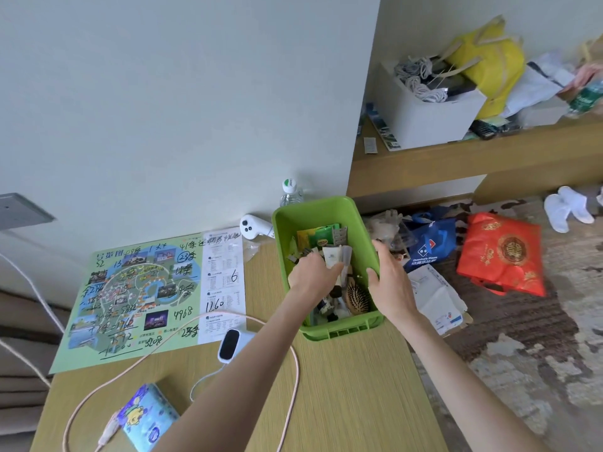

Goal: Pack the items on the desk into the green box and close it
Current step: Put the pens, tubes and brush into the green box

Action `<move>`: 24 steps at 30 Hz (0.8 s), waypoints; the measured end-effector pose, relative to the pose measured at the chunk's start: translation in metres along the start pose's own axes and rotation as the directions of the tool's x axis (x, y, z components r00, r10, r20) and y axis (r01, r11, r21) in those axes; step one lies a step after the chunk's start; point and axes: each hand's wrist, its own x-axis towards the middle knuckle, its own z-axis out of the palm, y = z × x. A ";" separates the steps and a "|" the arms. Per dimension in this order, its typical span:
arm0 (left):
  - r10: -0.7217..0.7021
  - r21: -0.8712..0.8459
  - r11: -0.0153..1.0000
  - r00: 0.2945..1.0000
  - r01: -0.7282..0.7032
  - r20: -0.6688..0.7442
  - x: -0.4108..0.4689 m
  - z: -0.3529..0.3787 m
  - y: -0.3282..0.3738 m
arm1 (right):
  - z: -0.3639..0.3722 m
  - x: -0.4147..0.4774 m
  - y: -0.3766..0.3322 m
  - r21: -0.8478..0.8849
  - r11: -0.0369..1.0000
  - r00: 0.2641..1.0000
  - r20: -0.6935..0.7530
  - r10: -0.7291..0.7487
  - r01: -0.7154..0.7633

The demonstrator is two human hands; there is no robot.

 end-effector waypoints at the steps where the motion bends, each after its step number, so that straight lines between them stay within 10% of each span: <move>1: -0.001 0.001 1.000 1.000 0.001 0.014 0.002 0.003 -0.001 | 0.001 0.000 0.002 0.000 1.000 1.000 0.000 0.008 -0.008; 10: 0.210 -0.078 0.972 0.966 -0.223 -0.149 0.038 -0.014 0.018 | 0.004 0.002 0.005 -0.017 1.000 1.000 -0.009 0.013 -0.014; 17: 0.290 0.115 0.949 0.956 -0.294 0.055 0.058 -0.012 0.004 | 0.004 0.002 0.006 -0.006 1.000 1.000 -0.010 -0.016 0.016; 24: 0.456 0.088 0.890 0.879 -0.448 -0.140 0.024 -0.034 -0.010 | 0.002 0.002 0.004 -0.048 0.998 1.000 -0.008 -0.027 0.027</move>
